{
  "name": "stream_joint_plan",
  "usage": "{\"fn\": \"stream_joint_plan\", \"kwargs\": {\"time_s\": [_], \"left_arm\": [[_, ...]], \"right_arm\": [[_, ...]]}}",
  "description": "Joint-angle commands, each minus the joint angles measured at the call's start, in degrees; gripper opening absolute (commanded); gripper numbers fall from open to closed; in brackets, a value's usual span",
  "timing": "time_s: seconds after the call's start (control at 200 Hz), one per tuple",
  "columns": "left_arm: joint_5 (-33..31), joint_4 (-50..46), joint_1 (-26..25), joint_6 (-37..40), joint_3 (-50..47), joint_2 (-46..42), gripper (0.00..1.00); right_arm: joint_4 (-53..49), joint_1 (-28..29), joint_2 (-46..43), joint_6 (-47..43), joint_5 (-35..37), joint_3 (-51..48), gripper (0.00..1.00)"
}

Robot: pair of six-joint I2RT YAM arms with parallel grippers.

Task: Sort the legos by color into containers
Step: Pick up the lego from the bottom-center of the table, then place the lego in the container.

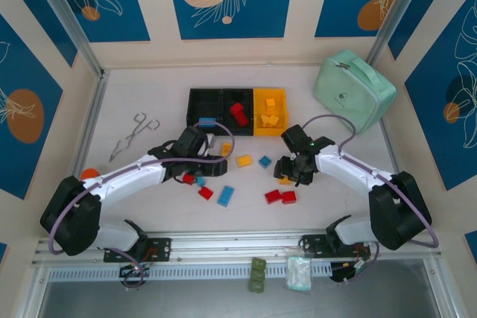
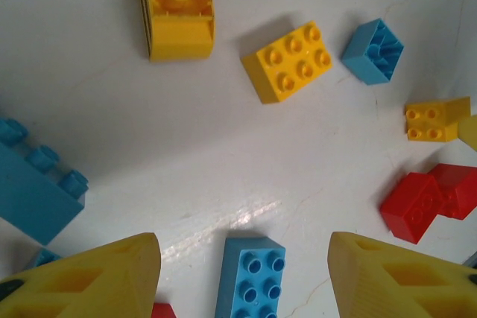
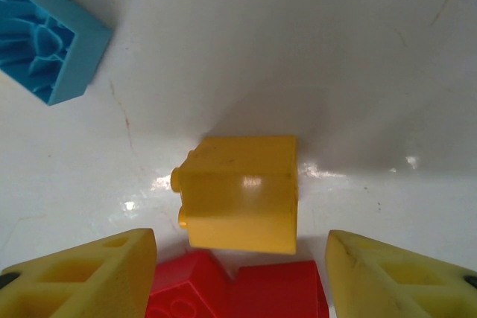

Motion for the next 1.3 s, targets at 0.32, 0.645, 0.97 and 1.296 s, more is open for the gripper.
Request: {"fn": "stream_joint_plan", "kwargs": {"time_s": [0.32, 0.645, 0.97, 1.296], "left_arm": [[1.48, 5.19, -1.74, -3.23, -3.39, -0.90, 0.61], [0.93, 5.29, -2.31, -3.80, -3.49, -1.86, 0.61], [0.89, 6.08, -2.67, -5.39, -4.40, -2.64, 0.61], [-0.90, 4.25, -3.29, -6.35, -5.64, -5.92, 0.61]], "right_arm": [[1.49, 2.92, 8.53, 1.44, 4.08, 4.38, 0.45], [-1.55, 4.03, 7.11, -0.15, 4.70, 9.59, 0.39], [-3.52, 0.27, 13.14, -6.14, 4.35, 23.48, 0.41], [-4.83, -5.21, 27.24, -9.60, 3.40, 42.63, 0.44]]}}
